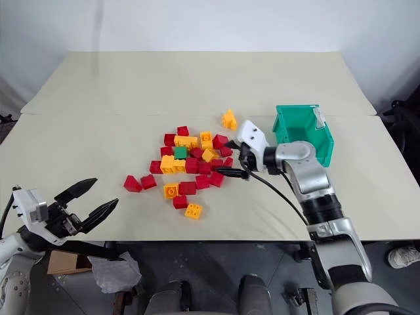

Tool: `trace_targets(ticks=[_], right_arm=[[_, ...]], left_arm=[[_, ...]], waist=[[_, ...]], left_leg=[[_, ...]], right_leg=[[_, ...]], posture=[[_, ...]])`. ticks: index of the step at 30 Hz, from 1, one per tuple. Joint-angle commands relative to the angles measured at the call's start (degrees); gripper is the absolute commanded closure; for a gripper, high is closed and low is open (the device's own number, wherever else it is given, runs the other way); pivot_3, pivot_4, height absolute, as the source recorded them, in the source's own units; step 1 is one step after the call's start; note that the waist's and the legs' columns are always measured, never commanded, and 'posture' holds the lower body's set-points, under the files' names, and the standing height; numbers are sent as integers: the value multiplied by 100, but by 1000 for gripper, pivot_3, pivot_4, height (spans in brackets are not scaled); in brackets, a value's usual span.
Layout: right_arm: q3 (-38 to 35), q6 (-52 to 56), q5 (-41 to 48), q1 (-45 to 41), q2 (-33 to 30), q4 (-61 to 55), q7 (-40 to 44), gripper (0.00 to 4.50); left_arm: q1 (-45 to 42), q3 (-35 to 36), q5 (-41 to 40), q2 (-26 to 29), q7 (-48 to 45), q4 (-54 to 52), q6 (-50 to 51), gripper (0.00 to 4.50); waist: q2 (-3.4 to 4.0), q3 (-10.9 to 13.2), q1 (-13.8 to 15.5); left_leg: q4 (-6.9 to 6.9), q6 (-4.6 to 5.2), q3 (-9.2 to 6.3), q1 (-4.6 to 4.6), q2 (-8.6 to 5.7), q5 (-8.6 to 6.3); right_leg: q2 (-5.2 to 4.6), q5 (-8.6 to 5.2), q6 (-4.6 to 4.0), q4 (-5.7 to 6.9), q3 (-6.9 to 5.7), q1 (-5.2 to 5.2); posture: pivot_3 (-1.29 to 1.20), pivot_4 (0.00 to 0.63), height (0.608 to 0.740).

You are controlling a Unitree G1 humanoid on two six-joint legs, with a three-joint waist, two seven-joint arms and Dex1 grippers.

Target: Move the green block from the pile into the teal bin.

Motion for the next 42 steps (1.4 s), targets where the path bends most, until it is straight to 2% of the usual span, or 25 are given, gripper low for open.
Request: trace_targets(ticks=[1, 10, 11, 15, 22, 32, 42], right_arm=[[168, 119, -98, -688, 518, 474, -307, 24], [559, -943, -759, -2083, 1457, 3115, -549, 24], [549, -1063, -810, -2204, 1529, 3364, -575, 435], [551, -1490, -1029, -2547, 1722, 4112, -628, 1630], [539, -1825, -1279, -2808, 1949, 4836, -530, 1630], [303, -1909, -1458, -3147, 2190, 5449, -898, 1630], [384, -1556, -1792, -3172, 2244, 5697, -415, 1630]], left_arm=[[-106, -76, 43, 62, 3, -63, -2, 0], [-253, -145, 29, 121, -7, -66, 81, 0], [-250, -140, 27, 119, -15, -62, 79, 0], [-192, -109, 1, 100, -7, -134, 89, 0], [-105, -122, -11, 10, 71, -252, 55, 0], [-120, -107, -20, 15, 127, -272, 57, 0], [-259, -174, -10, 30, 136, -281, 87, 0]], waist=[[1, 0, -19], [0, 0, -15], [0, 0, -22], [0, 0, -53], [0, 0, -158], [0, 0, -172], [1, 0, -174]], left_leg=[[0, 0, 1, 1, 1, 0], [-4, -1, -1, -2, 2, 0], [-4, -1, 0, -3, 2, 0], [-4, -2, 0, -2, 3, 1], [-6, -2, 0, -2, 3, 1], [-5, -3, 0, 0, 4, 1], [-5, -3, 0, 1, 4, 1]], right_leg=[[0, 0, 0, 3, 1, -1], [2, 0, 0, 2, -1, -2], [2, 0, 0, 1, -1, -2], [3, 0, 0, 2, -1, -3], [3, 0, 0, 4, 0, -3], [3, 0, 0, 6, 2, -3], [3, 0, 0, 7, 3, -3]], posture=[[0, 150, 740], [0, 150, 740], [0, 150, 740], [0, 150, 740], [0, 150, 740], [0, 150, 740], [0, 150, 740]])
